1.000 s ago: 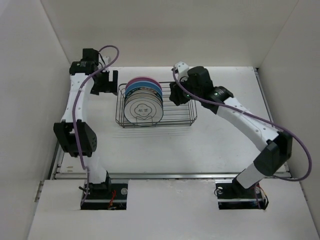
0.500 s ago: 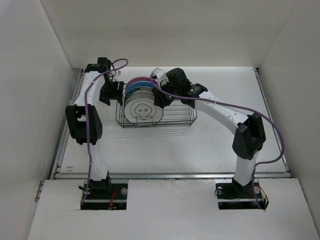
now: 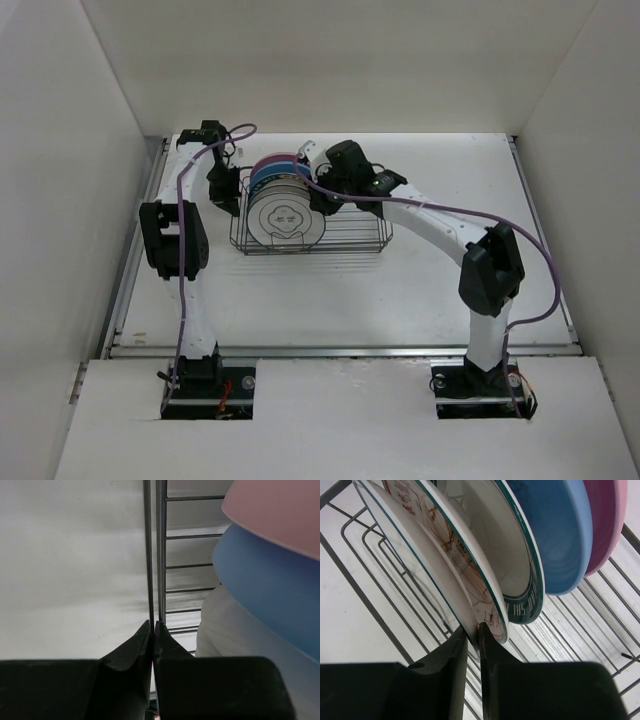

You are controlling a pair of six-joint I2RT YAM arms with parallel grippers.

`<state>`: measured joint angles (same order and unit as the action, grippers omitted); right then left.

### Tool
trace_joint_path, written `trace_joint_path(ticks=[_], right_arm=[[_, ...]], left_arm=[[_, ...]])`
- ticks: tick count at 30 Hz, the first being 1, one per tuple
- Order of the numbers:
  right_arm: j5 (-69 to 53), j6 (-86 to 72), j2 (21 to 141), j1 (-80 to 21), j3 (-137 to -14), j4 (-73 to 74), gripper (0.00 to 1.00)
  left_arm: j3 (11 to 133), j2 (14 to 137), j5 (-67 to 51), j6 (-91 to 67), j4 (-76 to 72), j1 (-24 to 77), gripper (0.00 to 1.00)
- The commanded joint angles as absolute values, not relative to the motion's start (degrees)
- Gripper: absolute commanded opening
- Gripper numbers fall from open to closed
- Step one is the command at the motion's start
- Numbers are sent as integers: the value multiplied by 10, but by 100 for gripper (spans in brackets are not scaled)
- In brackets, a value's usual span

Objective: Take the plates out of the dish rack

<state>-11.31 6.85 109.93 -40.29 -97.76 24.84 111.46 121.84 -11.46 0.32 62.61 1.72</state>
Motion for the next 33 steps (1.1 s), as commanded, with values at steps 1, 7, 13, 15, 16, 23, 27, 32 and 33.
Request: trace_joint_path(ticks=[1, 7, 13, 15, 16, 23, 27, 32, 33], right_arm=[[-65, 52, 1042, -407, -982, 190, 0], [-34, 31, 955, -407, -953, 112, 0], [-22, -17, 874, -389, -915, 81, 0], [-4, -52, 845, -364, -888, 81, 0], [4, -101, 834, -348, -876, 81, 0], [26, -312, 727, -137, -707, 122, 0], [4, -411, 683, -41, -616, 135, 0], [-4, -511, 647, 35, -498, 122, 0], [-4, -518, 647, 35, -484, 115, 0]], left_arm=[[1142, 1222, -113, -23, 613, 17, 0], [1147, 1222, -96, -36, 613, 17, 0], [1147, 1222, -80, -36, 608, 17, 0], [1147, 1216, -80, -36, 608, 17, 0], [1147, 1216, -74, -31, 608, 17, 7], [1147, 1178, -60, -10, 586, 22, 65], [1147, 1151, -17, -4, 564, 22, 77], [1131, 1099, 24, 8, 519, 27, 85], [1124, 1083, 24, 8, 512, 27, 85]])
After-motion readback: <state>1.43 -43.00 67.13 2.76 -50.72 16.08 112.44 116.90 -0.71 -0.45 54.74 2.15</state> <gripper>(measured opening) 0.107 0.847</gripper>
